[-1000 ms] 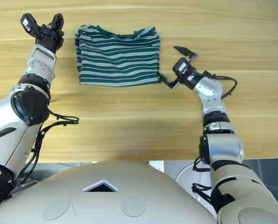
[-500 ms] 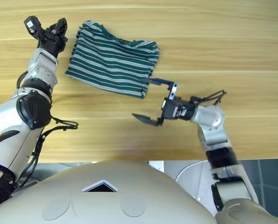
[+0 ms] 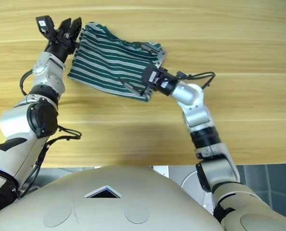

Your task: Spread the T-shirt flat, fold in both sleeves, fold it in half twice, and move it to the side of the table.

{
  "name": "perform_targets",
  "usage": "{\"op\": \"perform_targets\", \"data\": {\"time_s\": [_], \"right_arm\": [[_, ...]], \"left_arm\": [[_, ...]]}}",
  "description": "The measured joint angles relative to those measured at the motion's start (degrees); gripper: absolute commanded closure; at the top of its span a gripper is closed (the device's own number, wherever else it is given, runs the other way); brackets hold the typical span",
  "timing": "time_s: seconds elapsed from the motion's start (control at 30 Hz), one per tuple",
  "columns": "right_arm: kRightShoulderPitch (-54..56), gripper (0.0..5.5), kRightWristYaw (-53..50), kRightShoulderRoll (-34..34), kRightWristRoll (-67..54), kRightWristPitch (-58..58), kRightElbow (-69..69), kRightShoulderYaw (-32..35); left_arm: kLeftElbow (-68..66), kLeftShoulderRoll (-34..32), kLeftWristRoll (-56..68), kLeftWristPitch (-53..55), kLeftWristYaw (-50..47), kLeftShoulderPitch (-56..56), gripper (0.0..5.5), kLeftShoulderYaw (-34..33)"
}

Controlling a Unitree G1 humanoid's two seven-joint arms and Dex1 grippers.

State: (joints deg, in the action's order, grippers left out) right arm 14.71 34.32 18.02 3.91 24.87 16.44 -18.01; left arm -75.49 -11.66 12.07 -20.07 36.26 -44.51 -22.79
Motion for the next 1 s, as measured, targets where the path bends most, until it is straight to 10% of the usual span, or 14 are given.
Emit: {"op": "perform_targets", "data": {"time_s": [0.4, 0.7, 1.0], "right_arm": [[16.67, 0.15, -23.10, -1.37, 20.30, 7.22, 34.25, -3.96], [-7.14, 0.15, 13.20, 14.22, -3.68, 15.64, -3.76, -14.06], [-4.87, 0.15, 6.56, 9.33, -7.51, 4.38, -8.26, -5.29]], "left_arm": [[0.00, 0.99, -0.53, -0.14, -0.03, 0.92, 3.17, 0.19], [0.05, 1.03, -0.55, -0.81, 0.21, 1.12, 3.17, 0.49], [0.07, 1.11, -0.57, -0.84, 0.20, 1.29, 3.17, 0.99]]}}
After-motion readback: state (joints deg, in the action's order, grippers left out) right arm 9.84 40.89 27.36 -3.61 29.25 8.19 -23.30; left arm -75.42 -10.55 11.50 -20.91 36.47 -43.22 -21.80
